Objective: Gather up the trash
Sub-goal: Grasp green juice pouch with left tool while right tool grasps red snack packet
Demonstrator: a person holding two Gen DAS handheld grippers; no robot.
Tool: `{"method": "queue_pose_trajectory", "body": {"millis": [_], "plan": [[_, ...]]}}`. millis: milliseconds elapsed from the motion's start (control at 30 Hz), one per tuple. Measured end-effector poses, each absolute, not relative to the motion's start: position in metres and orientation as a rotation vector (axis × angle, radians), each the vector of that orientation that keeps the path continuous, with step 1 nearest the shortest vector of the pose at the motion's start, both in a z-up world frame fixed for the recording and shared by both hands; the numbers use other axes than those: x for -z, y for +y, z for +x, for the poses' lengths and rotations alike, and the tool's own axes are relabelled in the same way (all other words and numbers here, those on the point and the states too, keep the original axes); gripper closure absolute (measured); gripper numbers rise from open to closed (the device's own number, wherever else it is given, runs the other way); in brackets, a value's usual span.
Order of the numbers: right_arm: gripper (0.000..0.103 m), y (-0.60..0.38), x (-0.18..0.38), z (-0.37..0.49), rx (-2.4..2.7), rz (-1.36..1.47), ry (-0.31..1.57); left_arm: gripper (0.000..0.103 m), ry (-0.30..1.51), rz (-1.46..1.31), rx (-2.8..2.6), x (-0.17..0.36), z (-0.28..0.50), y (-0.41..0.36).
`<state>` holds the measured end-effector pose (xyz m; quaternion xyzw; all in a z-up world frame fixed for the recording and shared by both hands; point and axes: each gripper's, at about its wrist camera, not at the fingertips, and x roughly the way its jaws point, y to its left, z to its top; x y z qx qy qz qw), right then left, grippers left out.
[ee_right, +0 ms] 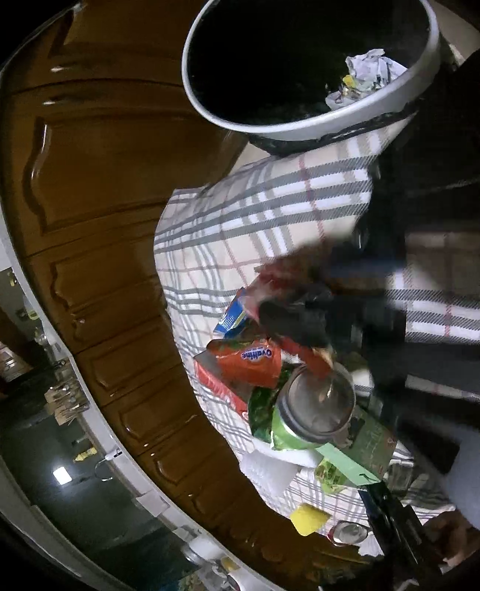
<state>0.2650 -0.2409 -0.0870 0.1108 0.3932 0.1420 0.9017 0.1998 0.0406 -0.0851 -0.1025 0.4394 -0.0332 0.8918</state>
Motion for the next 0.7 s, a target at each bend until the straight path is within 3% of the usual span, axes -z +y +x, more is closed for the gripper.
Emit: {"method": "queue_pose_trajectory", "body": {"millis": [700], "plan": [[0.103, -0.277, 0.041, 0.184, -0.291, 0.249, 0.690, 0.065, 0.762, -0.147, 0.199, 0.022, 0.153, 0.007]]}}
